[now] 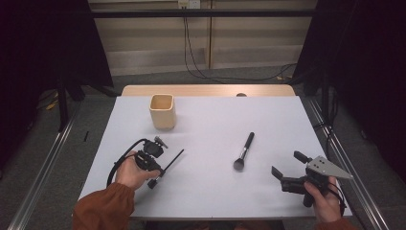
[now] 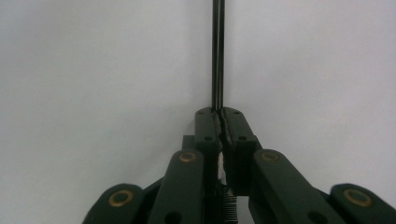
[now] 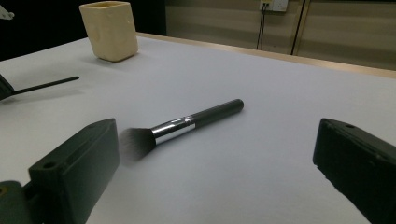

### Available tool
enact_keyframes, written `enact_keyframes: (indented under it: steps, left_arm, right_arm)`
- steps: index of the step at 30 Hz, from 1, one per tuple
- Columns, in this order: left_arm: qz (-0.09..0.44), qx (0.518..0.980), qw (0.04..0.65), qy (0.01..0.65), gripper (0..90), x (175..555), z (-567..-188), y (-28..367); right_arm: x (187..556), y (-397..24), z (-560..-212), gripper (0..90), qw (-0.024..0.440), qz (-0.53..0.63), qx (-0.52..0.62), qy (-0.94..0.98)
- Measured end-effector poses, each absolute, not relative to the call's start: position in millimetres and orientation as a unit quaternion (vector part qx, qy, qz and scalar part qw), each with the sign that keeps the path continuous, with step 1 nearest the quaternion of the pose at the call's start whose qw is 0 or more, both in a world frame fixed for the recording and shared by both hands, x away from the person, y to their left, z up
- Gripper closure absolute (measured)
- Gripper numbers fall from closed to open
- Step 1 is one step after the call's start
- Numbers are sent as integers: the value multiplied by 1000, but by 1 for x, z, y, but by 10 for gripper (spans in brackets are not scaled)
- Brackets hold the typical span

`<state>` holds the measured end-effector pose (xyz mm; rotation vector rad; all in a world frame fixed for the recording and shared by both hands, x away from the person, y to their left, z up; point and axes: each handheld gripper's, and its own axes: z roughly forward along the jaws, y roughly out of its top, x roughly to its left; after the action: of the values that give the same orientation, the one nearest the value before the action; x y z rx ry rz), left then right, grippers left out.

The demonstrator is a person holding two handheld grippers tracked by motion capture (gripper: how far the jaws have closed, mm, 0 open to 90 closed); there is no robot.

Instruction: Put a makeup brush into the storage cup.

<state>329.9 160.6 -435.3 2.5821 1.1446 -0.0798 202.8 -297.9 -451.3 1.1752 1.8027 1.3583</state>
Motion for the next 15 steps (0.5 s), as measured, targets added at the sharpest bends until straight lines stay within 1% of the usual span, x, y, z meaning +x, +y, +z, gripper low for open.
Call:
enact_keyframes:
  steps: [8,11,15]
  left_arm:
    - [-13,884,217,414,858,329,-424,171]
    - [-5,880,232,414,859,327,-421,173]
    - [7,873,268,408,859,325,-419,176]
  right_arm:
    - [203,-298,-451,2,294,510,442,677]
    - [203,-298,-451,2,294,510,442,677]
    - [203,-298,-451,2,295,510,441,678]
